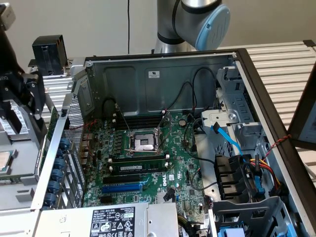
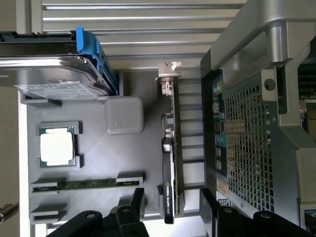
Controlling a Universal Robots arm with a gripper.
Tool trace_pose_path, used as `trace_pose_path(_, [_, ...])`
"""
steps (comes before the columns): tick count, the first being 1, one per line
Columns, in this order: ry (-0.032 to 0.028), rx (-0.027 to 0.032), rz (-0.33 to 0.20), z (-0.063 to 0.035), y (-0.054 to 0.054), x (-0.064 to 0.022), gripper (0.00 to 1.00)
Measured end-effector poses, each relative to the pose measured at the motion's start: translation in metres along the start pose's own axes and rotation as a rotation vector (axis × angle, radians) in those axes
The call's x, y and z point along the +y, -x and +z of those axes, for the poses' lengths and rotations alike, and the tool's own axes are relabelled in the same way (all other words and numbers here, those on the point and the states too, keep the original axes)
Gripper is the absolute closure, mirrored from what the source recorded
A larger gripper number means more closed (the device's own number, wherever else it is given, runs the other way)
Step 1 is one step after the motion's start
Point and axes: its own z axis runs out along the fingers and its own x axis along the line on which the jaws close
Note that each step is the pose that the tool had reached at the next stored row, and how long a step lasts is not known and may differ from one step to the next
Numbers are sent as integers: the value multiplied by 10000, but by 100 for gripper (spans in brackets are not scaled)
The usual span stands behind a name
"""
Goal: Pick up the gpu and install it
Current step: 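Pick up the gpu and move the gpu toward the slot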
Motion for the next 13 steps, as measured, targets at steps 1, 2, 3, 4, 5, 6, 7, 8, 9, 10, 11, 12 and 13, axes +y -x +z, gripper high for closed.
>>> trace_pose_path(1, [5, -41, 3, 11, 0, -6, 44])
trace_pose_path(2, [9, -73, 7, 22, -1, -13, 44])
trace_pose_path(3, [13, -93, 10, 39, -2, -19, 44])
trace_pose_path(4, [14, -98, 11, 56, -3, -25, 44])
trace_pose_path(5, [17, -104, 12, 74, -5, -30, 44])
trace_pose_path(6, [20, -111, 12, 92, -6, -34, 44])
trace_pose_path(7, [23, -122, 12, 109, -7, -39, 44])
trace_pose_path(8, [28, -138, 13, 124, -8, -44, 44])
trace_pose_path(9, [34, -155, 14, 138, -7, -49, 44])
trace_pose_path(10, [38, -171, 16, 151, -8, -54, 44])
trace_pose_path(11, [42, -185, 16, 166, -9, -57, 44])
trace_pose_path(12, [47, -200, 17, 182, -11, -59, 44])
trace_pose_path(13, [51, -214, 16, 198, -12, -61, 44])
